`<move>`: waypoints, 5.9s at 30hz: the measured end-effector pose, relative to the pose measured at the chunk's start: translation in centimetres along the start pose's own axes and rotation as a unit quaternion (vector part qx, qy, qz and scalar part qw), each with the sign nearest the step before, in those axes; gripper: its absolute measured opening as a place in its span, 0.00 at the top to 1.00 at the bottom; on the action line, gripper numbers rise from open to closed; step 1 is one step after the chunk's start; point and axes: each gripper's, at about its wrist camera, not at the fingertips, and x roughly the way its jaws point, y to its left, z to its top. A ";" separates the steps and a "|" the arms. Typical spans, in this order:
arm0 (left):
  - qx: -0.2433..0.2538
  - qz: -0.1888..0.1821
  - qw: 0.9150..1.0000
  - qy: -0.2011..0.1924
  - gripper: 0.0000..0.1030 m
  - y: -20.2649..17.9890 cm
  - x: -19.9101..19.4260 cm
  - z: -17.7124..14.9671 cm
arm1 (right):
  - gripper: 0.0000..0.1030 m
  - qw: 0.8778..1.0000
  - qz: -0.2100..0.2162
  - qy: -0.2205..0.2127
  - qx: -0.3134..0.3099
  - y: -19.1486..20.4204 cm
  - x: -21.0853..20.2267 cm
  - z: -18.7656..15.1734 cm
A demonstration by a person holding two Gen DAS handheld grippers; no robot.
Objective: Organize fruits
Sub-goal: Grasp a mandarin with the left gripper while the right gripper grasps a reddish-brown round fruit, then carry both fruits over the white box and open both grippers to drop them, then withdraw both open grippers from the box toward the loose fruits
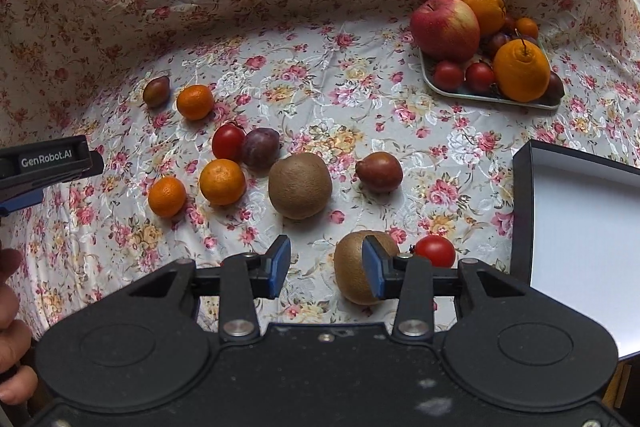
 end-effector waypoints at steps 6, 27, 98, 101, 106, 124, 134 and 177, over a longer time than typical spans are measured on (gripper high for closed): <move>-0.007 0.000 1.000 0.013 0.23 0.5 1.5 0.3 | 0.60 1.000 -0.012 -0.007 -0.003 2.1 0.9 3.7; 0.040 -0.082 0.993 0.071 0.23 0.1 4.9 -1.4 | 0.59 0.996 0.015 0.048 0.076 -0.2 6.8 6.3; 0.012 -0.099 0.993 0.064 0.54 -5.2 4.0 0.0 | 0.65 0.993 -0.057 0.002 0.099 -6.3 4.4 6.4; 0.036 -0.107 0.993 0.045 0.54 -8.0 1.6 0.1 | 0.65 0.992 -0.064 -0.005 0.111 -8.7 2.9 6.0; 0.091 -0.135 0.986 0.034 0.54 -13.5 -1.3 -1.5 | 0.65 0.987 -0.078 -0.014 0.138 -13.6 0.8 4.8; 0.243 -0.227 0.940 0.076 0.54 -29.2 -7.6 -11.4 | 0.65 0.944 -0.139 0.006 0.300 -32.9 -3.3 -1.0; 0.263 -0.220 0.935 0.089 0.54 -34.4 -8.4 -14.5 | 0.65 0.944 -0.169 0.044 0.280 -36.9 -2.8 -4.1; 0.301 -0.145 0.941 0.045 0.38 -38.0 -9.0 -16.8 | 0.66 0.952 -0.144 0.062 0.263 -39.1 -3.6 -6.3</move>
